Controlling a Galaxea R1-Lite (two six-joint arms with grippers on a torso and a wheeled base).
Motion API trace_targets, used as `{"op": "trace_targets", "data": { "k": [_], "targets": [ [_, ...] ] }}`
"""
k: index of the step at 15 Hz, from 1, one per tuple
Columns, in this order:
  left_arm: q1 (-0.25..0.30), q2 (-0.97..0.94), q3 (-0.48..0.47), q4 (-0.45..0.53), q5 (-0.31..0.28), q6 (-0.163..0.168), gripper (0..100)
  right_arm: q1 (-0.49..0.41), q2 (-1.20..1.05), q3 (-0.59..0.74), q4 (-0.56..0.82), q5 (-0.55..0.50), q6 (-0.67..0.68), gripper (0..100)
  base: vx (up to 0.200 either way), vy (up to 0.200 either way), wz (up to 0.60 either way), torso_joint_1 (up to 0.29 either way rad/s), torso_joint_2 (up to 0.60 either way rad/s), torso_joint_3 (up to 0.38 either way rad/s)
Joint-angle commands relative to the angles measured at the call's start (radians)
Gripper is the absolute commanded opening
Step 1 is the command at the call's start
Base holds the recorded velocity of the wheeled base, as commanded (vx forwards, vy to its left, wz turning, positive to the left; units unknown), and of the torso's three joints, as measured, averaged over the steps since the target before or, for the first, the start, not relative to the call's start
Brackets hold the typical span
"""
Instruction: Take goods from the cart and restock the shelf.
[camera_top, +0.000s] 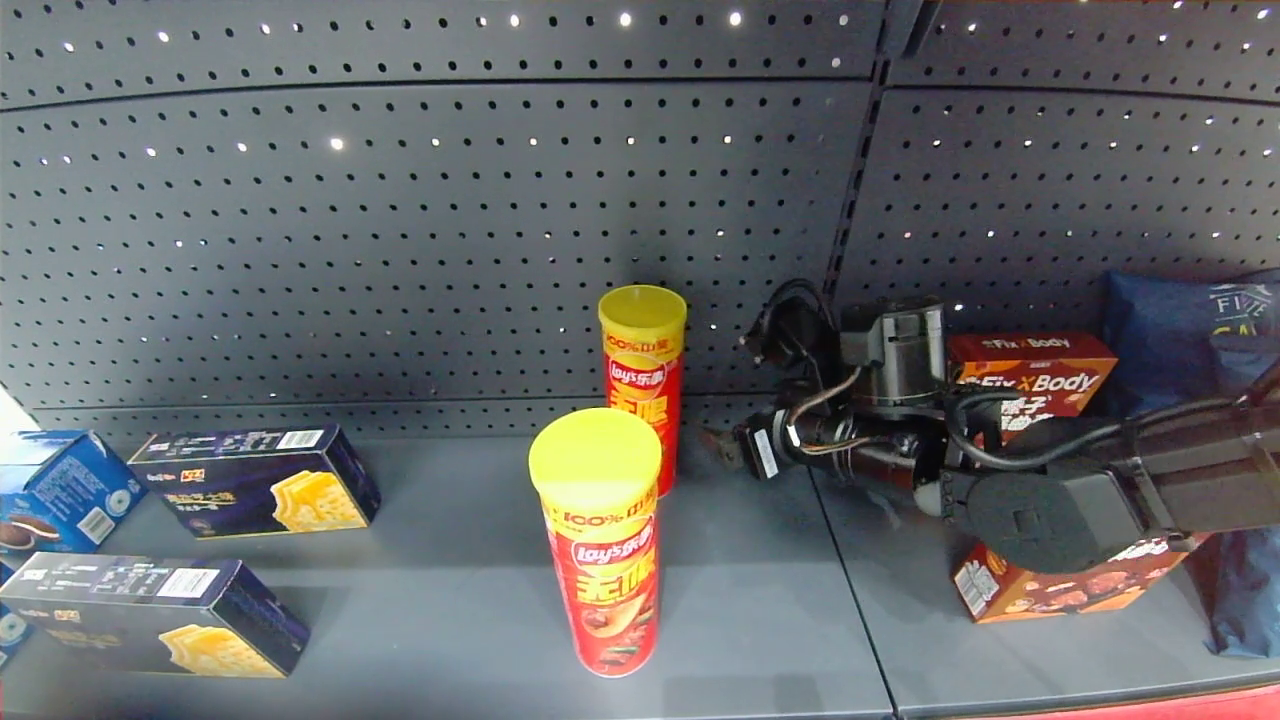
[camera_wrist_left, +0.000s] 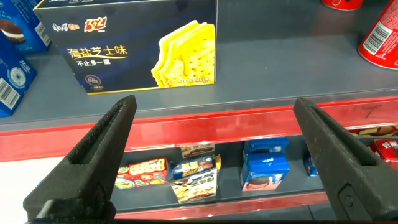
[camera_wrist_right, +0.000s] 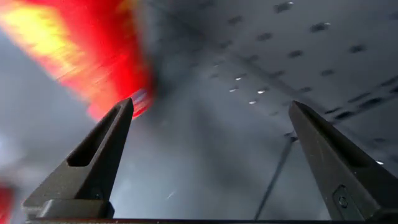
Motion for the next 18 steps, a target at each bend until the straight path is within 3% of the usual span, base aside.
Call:
{"op": "trace_targets", "data": {
  "k": [1,8,18],
  "targets": [
    [0.0,0.002,0.0,0.0,0.0,0.001,100,-0.001,0.071,-0.056,-0.005,-0.037,0.026,100,0.0,0.0,0.0,0.0,0.0,0.0],
    [0.0,0.002,0.0,0.0,0.0,0.001,100,0.01,0.109,-0.118,-0.008,-0.031,0.049,100,0.0,0.0,0.0,0.0,0.0,0.0],
    [0.0,0.002,0.0,0.0,0.0,-0.001,100,0.031,0.099,-0.108,-0.03,-0.04,0.05,100,0.0,0.0,0.0,0.0,0.0,0.0]
  ]
}}
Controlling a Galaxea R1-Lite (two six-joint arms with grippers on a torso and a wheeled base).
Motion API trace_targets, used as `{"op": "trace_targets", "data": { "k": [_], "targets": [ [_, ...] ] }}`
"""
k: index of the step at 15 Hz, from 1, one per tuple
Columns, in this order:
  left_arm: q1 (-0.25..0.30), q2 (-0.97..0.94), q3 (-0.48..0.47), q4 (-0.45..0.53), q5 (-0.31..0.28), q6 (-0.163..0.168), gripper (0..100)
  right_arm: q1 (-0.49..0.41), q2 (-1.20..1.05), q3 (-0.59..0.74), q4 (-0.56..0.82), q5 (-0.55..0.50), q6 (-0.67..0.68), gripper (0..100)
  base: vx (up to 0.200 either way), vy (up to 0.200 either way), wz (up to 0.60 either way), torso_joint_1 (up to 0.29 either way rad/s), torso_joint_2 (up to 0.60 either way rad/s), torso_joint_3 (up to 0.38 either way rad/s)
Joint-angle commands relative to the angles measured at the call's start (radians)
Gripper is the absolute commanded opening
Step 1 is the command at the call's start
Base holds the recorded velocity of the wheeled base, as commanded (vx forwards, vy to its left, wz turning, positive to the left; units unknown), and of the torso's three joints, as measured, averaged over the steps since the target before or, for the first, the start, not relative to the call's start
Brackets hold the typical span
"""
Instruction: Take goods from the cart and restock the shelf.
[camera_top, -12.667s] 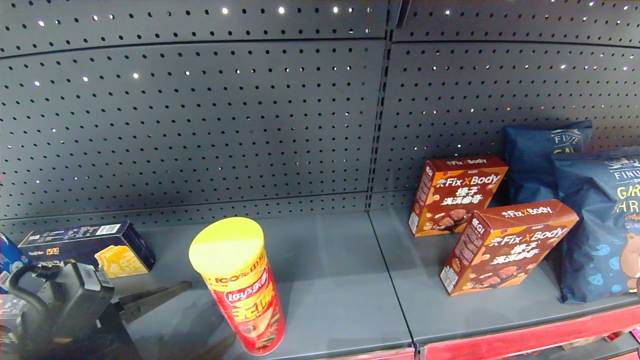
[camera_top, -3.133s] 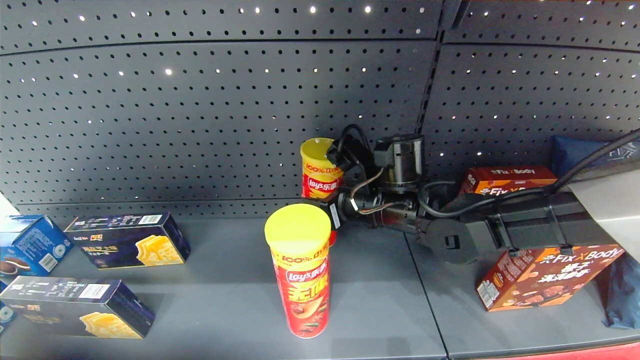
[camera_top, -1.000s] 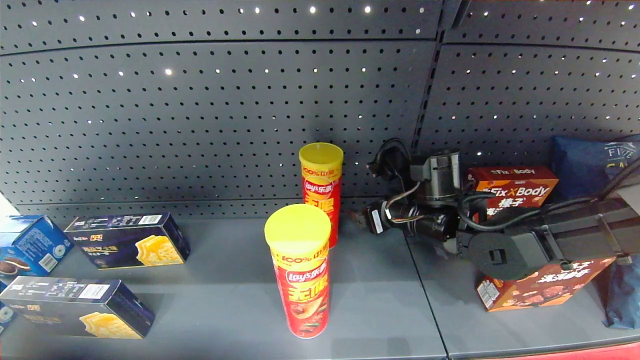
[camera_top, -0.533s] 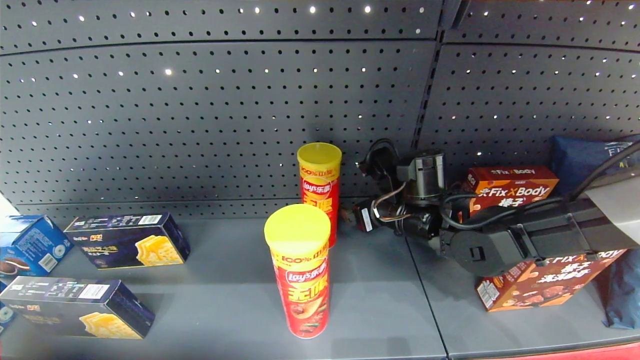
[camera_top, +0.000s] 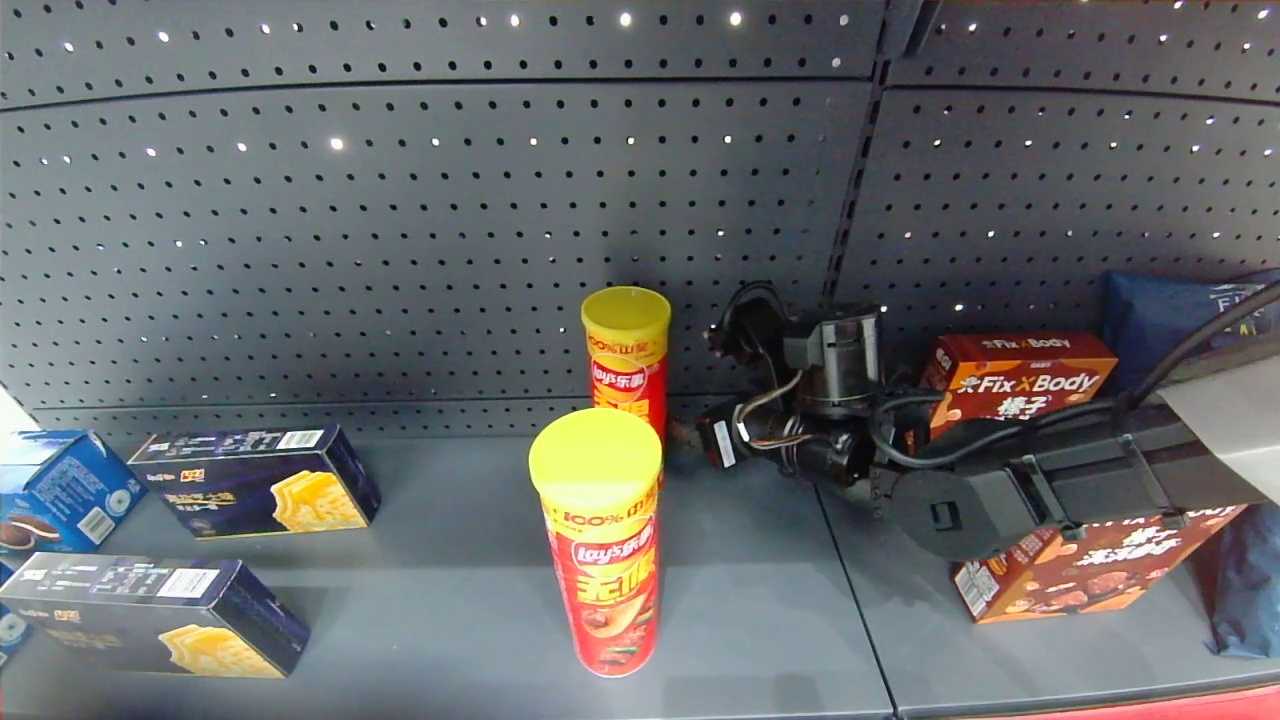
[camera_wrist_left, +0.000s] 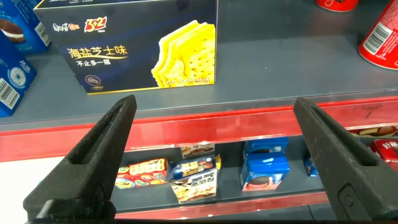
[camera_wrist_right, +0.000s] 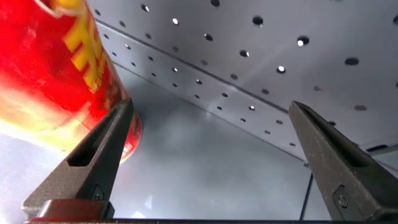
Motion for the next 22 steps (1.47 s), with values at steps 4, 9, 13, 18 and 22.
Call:
{"op": "trace_targets", "data": {
  "k": [4,9,13,18,22],
  "targets": [
    [0.0,0.002,0.0,0.0,0.0,-0.001,100,-0.003,-0.103,0.01,-0.014,-0.017,-0.068,100,0.0,0.0,0.0,0.0,0.0,0.0],
    [0.0,0.002,0.0,0.0,0.0,-0.001,100,0.031,-0.327,0.148,-0.007,-0.016,-0.094,100,0.0,0.0,0.0,0.0,0.0,0.0],
    [0.0,0.002,0.0,0.0,0.0,0.001,100,0.08,-0.58,0.303,-0.009,-0.017,-0.097,100,0.0,0.0,0.0,0.0,0.0,0.0],
    [0.0,0.002,0.0,0.0,0.0,0.001,100,0.033,-0.986,0.552,0.054,0.02,-0.097,100,0.0,0.0,0.0,0.0,0.0,0.0],
    [0.0,0.002,0.0,0.0,0.002,-0.001,100,-0.029,-1.33,0.737,0.207,0.05,-0.096,100,0.0,0.0,0.0,0.0,0.0,0.0]
  ]
}}
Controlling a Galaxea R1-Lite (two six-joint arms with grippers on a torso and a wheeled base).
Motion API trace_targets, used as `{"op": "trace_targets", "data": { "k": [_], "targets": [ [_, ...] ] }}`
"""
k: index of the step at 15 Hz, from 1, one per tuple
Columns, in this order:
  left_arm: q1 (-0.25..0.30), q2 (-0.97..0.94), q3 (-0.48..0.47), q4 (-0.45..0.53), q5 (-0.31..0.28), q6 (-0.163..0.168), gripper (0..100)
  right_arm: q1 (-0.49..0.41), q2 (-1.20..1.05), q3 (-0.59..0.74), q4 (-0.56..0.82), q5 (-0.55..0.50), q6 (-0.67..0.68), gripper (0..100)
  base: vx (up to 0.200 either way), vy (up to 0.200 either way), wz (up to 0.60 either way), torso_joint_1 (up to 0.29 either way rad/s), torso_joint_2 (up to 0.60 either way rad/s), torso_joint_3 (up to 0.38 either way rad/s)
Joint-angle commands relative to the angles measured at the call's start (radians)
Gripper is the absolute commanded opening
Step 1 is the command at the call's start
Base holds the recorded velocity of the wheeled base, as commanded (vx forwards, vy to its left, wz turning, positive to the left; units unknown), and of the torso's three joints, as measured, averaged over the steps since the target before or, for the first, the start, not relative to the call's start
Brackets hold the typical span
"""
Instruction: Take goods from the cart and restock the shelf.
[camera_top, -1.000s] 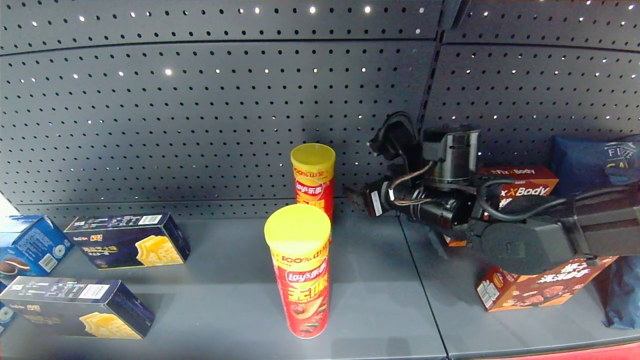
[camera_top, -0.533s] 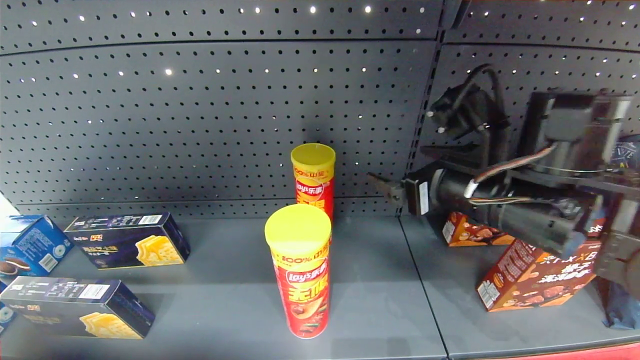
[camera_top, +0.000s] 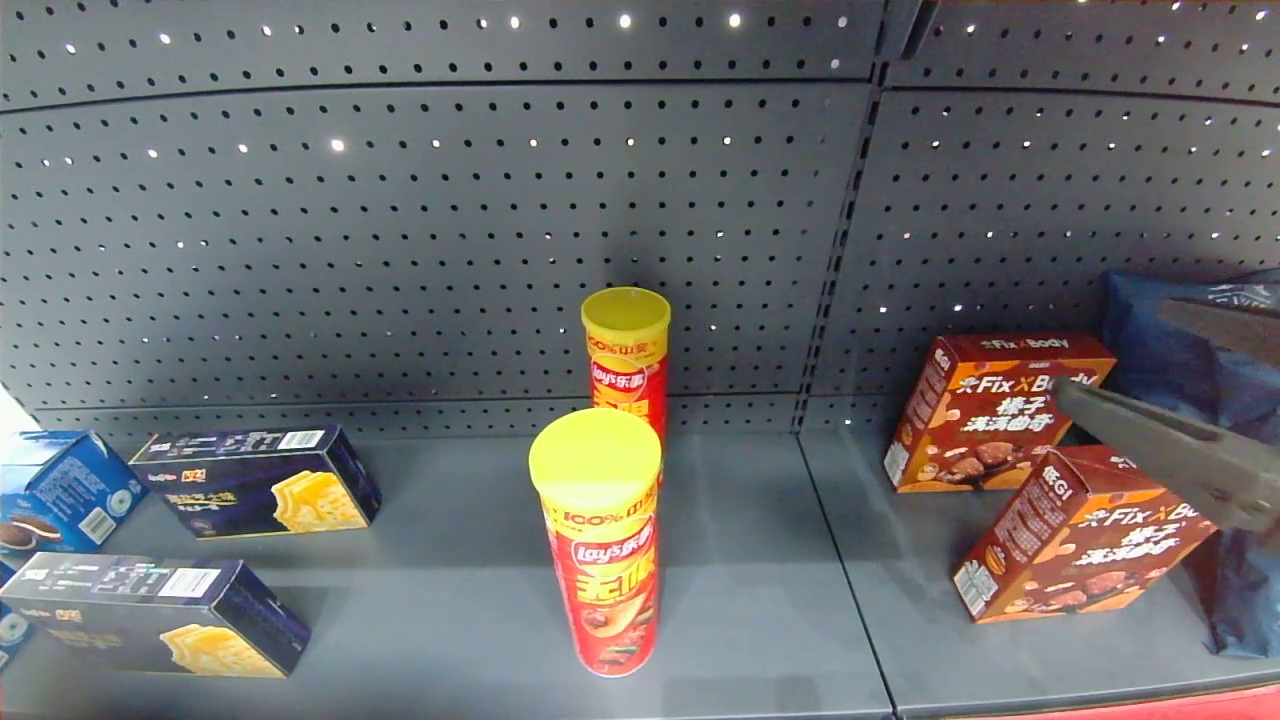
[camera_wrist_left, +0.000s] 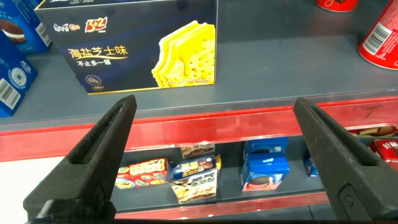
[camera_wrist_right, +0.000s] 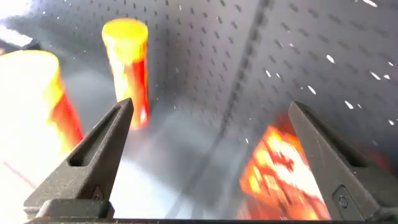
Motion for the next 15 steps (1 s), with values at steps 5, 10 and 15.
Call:
{"op": "trace_targets", "data": {
  "k": [5,10,15],
  "targets": [
    [0.0,0.002,0.0,0.0,-0.001,0.001,100,-0.342,-0.572,0.347,0.136,0.047,0.123,100,0.0,0.0,0.0,0.0,0.0,0.0],
    [0.0,0.002,0.0,0.0,-0.001,-0.001,100,-0.558,-0.79,0.58,0.213,0.038,0.275,100,0.0,0.0,0.0,0.0,0.0,0.0],
    [0.0,0.002,0.0,0.0,-0.001,0.001,100,-0.728,-0.908,0.66,0.282,0.222,0.275,100,0.0,0.0,0.0,0.0,0.0,0.0]
  ]
}}
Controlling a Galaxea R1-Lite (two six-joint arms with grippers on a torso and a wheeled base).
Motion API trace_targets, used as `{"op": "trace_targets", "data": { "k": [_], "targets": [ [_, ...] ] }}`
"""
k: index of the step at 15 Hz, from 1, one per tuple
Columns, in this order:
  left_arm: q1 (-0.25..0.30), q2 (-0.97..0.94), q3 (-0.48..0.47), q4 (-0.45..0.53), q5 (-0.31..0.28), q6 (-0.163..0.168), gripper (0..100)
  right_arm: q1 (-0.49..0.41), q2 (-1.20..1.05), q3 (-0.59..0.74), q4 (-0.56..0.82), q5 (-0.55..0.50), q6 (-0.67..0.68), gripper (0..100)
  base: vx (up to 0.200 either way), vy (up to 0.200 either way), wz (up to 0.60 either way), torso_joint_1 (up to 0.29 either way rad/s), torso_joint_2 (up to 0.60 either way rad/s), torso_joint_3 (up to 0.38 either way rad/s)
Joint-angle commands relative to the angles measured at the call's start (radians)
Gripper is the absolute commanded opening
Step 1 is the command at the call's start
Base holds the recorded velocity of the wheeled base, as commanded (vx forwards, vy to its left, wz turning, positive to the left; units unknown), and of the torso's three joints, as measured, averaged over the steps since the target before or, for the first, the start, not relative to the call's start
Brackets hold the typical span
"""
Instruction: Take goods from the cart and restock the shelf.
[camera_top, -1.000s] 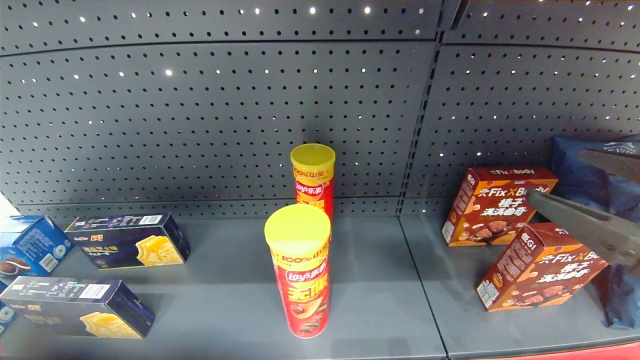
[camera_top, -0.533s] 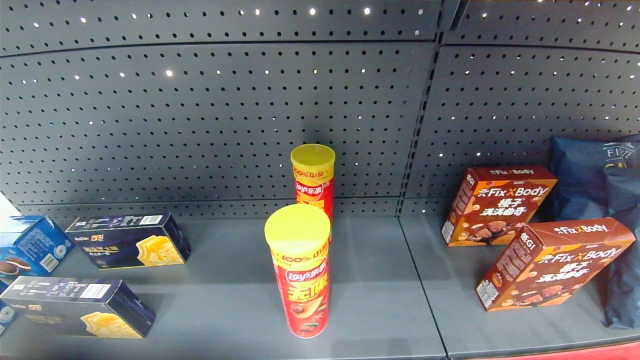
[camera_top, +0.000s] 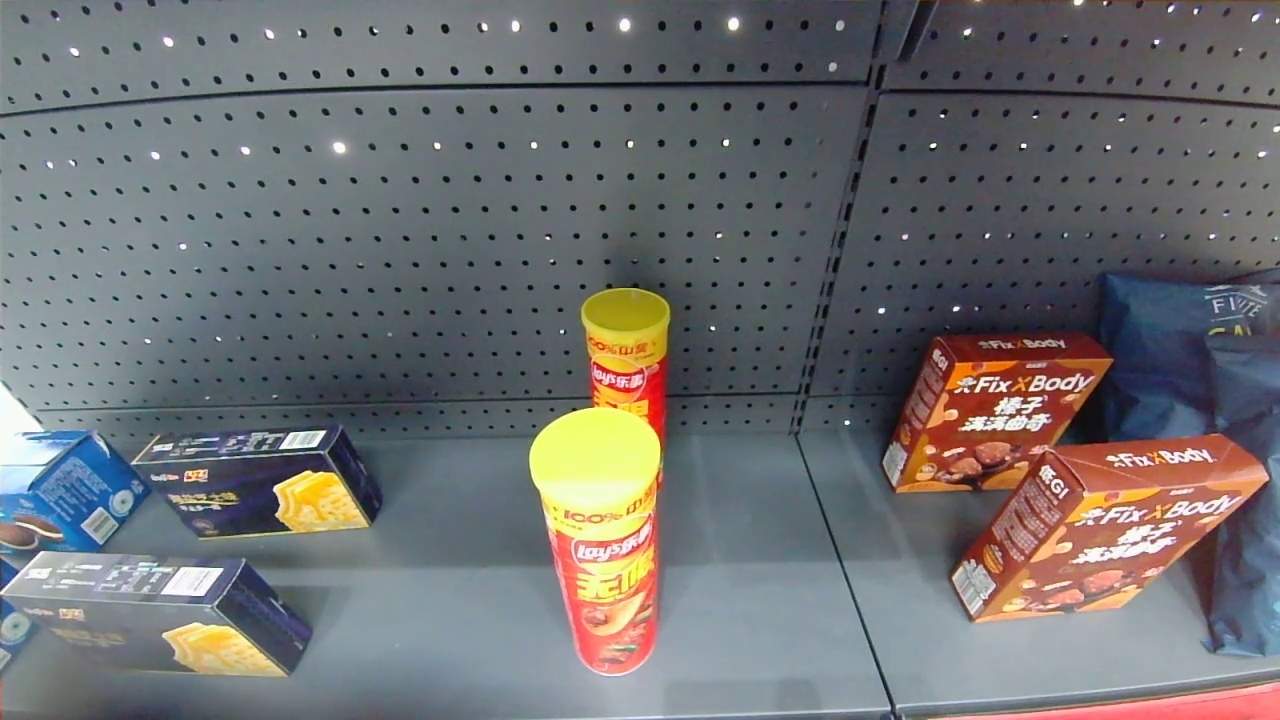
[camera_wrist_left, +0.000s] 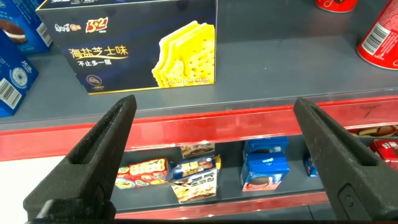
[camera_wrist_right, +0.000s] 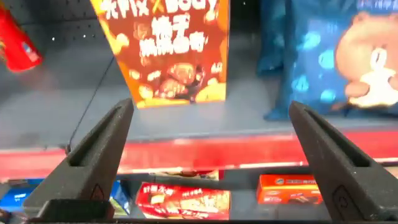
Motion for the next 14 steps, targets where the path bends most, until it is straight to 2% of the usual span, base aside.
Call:
{"op": "trace_targets", "data": {
  "k": [1,4,5,14],
  "targets": [
    [0.0,0.002,0.0,0.0,0.0,0.001,100,-0.06,-0.097,0.015,0.08,0.044,-0.006,100,0.0,0.0,0.0,0.0,0.0,0.0],
    [0.0,0.002,0.0,0.0,0.002,-0.001,100,-0.037,-0.145,0.015,0.109,0.033,-0.034,100,0.0,0.0,0.0,0.0,0.0,0.0],
    [0.0,0.002,0.0,0.0,0.0,0.001,100,-0.037,-0.145,0.015,0.158,0.009,-0.038,100,0.0,0.0,0.0,0.0,0.0,0.0],
    [0.0,0.002,0.0,0.0,0.0,-0.001,100,-0.038,-0.145,0.015,0.153,0.013,-0.061,100,0.0,0.0,0.0,0.0,0.0,0.0]
  ]
}}
